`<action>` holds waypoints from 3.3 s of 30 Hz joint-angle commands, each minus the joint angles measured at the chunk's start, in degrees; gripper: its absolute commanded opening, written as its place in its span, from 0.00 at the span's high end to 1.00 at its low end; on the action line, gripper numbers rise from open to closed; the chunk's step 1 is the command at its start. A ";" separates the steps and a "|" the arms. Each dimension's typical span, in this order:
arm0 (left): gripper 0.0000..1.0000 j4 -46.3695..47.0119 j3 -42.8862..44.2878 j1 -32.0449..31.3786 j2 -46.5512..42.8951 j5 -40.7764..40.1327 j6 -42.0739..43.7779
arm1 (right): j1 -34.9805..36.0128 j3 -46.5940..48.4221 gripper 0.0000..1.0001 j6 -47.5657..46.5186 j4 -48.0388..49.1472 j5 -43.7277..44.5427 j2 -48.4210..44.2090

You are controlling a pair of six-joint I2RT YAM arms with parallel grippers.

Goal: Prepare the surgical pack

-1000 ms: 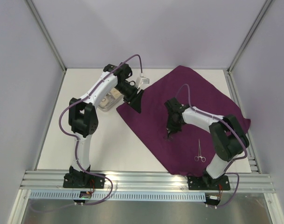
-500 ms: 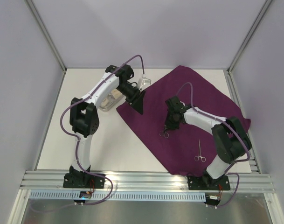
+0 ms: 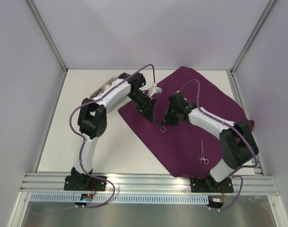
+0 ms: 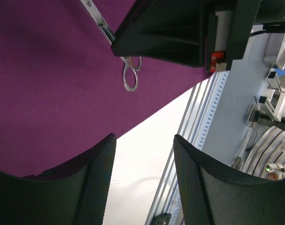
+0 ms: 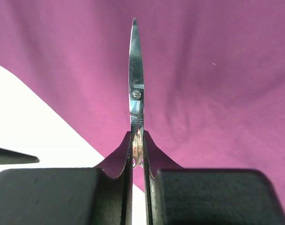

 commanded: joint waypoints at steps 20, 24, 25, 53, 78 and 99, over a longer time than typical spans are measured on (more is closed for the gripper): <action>0.43 6.92 0.19 -3.40 3.38 0.59 -3.83 | 0.70 5.36 0.99 4.07 4.43 -3.03 -2.38; 0.46 7.98 0.28 -3.40 3.38 -1.25 -3.92 | 0.78 5.18 1.00 4.33 4.87 -3.30 -2.73; 0.49 8.07 0.28 -3.49 3.64 -1.35 -3.92 | 0.78 5.18 1.00 4.42 4.87 -3.30 -2.82; 1.00 0.78 3.53 1.24 0.66 -10.83 -1.55 | -0.01 6.41 0.52 -1.98 3.03 -7.25 -5.97; 1.00 -16.63 21.02 31.65 6.19 -32.72 22.89 | -0.18 6.24 0.46 -9.64 -1.72 -8.22 -7.04; 1.00 -19.09 22.69 32.63 12.87 -31.93 25.27 | -0.18 4.04 0.47 -8.32 -1.37 -9.63 -6.16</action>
